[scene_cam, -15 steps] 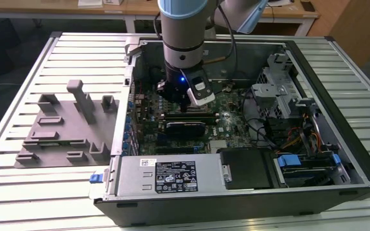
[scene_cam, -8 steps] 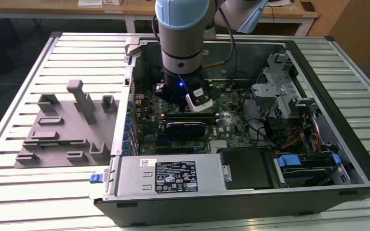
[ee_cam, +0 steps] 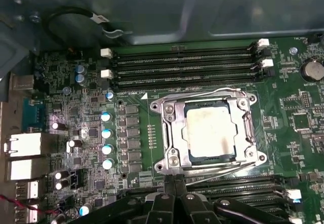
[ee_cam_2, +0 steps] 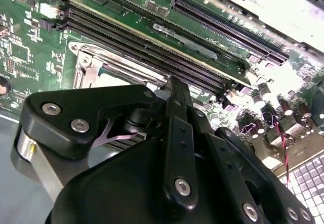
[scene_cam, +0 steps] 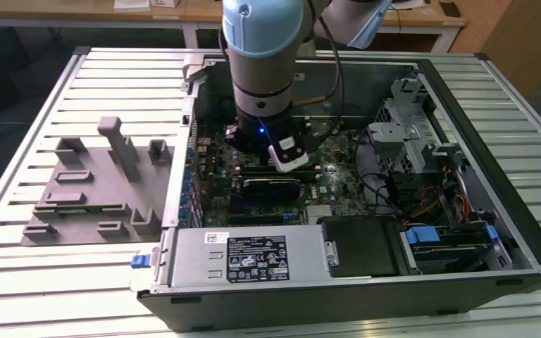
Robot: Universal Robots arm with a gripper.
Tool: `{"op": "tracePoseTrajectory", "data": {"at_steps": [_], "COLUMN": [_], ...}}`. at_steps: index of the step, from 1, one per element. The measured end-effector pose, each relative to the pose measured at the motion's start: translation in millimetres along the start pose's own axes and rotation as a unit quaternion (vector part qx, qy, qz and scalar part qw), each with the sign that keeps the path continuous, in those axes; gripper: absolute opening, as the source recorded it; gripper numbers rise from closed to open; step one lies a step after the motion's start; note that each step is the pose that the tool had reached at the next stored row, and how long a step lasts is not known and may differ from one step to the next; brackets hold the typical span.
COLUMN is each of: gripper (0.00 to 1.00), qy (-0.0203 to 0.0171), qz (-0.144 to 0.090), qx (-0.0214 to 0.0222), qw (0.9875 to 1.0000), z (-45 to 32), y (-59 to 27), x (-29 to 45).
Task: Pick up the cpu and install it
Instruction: 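Install the second cpu locking lever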
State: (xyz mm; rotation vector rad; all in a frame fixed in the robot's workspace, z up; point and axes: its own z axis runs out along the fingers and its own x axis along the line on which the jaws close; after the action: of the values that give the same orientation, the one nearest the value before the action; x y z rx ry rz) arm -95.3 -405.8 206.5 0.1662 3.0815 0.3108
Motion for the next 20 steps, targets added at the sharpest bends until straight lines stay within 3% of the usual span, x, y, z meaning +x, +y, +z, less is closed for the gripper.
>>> {"op": "tracePoseTrajectory", "data": {"at_steps": [2, 9, 20], "gripper": [0.11, 0.11, 0.11], "qy": [0.0010, 0.0068, 0.0105], "qz": [-0.005, -0.033, -0.050], "qx": [-0.0028, -0.0057, -0.0276], "qw": [1.0000, 0.9994, 0.9983], "z": [0.9, 3.7, 7.8], "y": [-0.2, -0.9, -4.6], "x": [0.0, 0.1, 0.2]}}
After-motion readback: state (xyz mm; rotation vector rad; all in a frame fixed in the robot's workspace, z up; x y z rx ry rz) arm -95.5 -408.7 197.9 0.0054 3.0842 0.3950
